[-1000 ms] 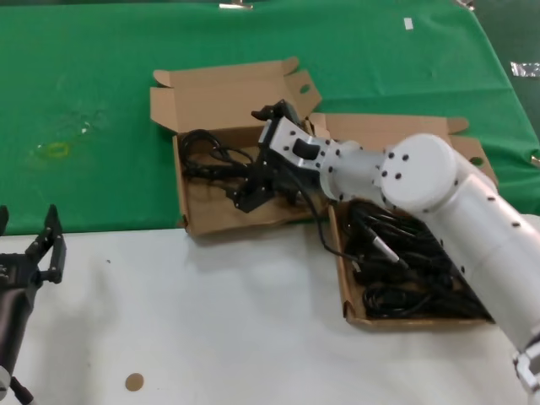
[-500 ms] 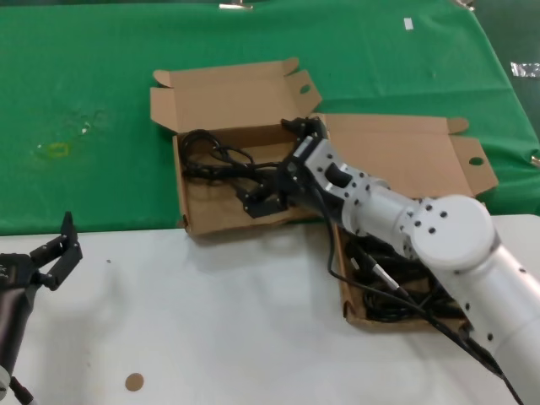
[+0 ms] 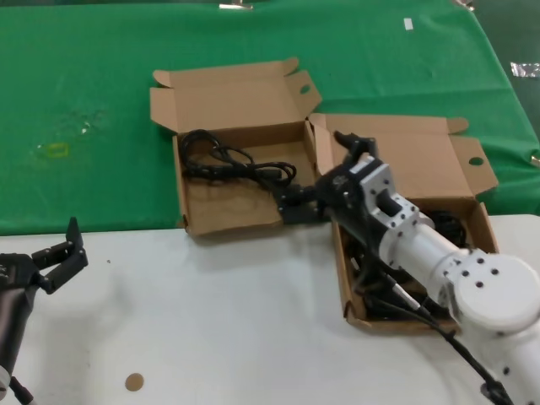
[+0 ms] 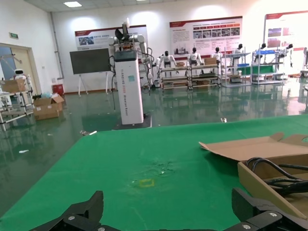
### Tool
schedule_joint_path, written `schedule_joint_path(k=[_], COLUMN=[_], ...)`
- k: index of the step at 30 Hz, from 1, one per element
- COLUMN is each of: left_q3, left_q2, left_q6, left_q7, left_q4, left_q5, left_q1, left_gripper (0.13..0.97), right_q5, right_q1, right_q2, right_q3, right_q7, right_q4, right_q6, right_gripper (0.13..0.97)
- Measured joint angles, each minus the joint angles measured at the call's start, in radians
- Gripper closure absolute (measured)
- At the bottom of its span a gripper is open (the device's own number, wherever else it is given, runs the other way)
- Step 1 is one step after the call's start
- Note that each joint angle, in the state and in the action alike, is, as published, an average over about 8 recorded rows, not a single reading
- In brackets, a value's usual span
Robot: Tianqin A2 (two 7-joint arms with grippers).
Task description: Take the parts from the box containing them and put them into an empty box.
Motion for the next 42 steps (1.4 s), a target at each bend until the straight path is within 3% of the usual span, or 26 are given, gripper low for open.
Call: schedule_joint_path(k=[9,24,42], left_q3=[0.0,0.0,0.0], left_q2=[0.0,0.0,0.0], left_q6=[0.0,0.0,0.0], left_q7=[0.0,0.0,0.0], left_q4=[0.0,0.0,0.0], left_q5=[0.0,0.0,0.0], left_q1=[0.0,0.0,0.0], left_gripper=[0.14,0.132,0.132], right_q5=[0.088,0.229,0.246], right_q1=[-0.144,-0.372,-0.4], right_q2=[0.022,0.057,0.061], right_q3=[0.073,0.189,0.203], right_q7=[-0.008,-0.02,-0.021], right_q4=[0.121,0.313,0.337], right_q6=[0.085,0.222,0.239], right_gripper=[0.129,0.129,0.129])
